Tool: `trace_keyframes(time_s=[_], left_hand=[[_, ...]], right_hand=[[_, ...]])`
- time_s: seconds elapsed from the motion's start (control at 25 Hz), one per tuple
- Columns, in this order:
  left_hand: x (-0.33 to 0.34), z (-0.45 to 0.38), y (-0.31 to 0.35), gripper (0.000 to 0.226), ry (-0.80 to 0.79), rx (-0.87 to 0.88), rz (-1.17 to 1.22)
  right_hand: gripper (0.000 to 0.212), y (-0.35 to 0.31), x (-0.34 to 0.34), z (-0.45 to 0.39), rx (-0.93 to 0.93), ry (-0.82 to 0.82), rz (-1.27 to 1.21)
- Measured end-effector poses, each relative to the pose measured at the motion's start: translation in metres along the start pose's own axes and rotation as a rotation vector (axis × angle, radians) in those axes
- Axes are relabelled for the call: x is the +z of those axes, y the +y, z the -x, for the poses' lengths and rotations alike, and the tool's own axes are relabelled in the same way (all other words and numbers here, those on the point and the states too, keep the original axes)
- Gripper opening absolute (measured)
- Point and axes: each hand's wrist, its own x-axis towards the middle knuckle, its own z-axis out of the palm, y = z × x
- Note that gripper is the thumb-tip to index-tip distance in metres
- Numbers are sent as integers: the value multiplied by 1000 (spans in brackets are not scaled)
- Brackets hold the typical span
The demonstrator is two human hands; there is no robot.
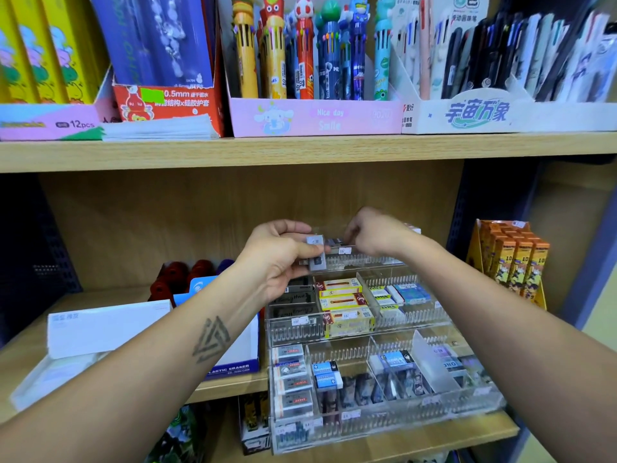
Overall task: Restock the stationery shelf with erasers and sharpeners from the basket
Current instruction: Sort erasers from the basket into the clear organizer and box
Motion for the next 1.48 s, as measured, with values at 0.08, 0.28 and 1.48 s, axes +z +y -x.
trace_keyframes(time_s=[0.08,0.28,1.48], left_hand=[[-1,2,1,30,32,-3,-63],[8,8,4,27,142,11,-15],[-21,-35,-11,29,3,602,-1214]], right_hand=[[32,-3,-3,19,-105,48,-337],[44,-14,-2,71,-357,-113,-677],[14,-25,-5,-15,-242,-160,61]])
